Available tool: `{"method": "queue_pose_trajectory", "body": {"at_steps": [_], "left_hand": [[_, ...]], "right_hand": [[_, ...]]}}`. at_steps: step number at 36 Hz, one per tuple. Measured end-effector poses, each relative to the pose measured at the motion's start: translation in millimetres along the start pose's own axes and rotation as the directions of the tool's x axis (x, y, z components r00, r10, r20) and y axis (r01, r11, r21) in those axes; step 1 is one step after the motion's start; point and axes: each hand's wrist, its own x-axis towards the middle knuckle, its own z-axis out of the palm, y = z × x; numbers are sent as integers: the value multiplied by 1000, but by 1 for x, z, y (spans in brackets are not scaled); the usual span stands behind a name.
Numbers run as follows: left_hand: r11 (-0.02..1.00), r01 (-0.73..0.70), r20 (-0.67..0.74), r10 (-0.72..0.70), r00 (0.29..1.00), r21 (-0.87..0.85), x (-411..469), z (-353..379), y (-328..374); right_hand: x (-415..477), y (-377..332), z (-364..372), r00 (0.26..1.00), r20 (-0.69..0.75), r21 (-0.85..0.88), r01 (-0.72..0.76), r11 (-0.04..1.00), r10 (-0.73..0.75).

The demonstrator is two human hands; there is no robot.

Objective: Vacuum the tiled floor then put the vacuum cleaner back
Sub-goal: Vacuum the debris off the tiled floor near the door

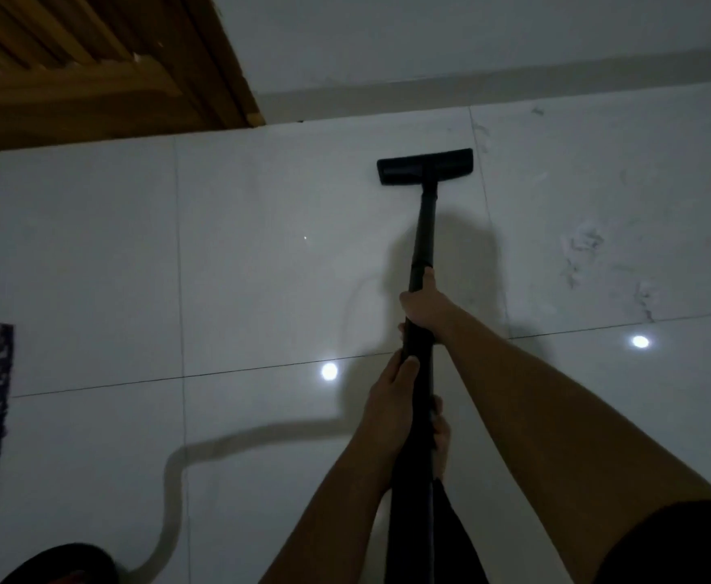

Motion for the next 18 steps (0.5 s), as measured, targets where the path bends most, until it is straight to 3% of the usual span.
{"method": "queue_pose_trajectory", "body": {"at_steps": [4, 18], "left_hand": [[999, 9, 32, -8, 999, -32, 14, 41, 19], [998, 56, 73, -54, 996, -28, 63, 126, 43]], "right_hand": [[15, -12, -39, 1000, -6, -68, -26, 997, 25], [53, -19, -137, 994, -81, 10, -77, 997, 78]]}}
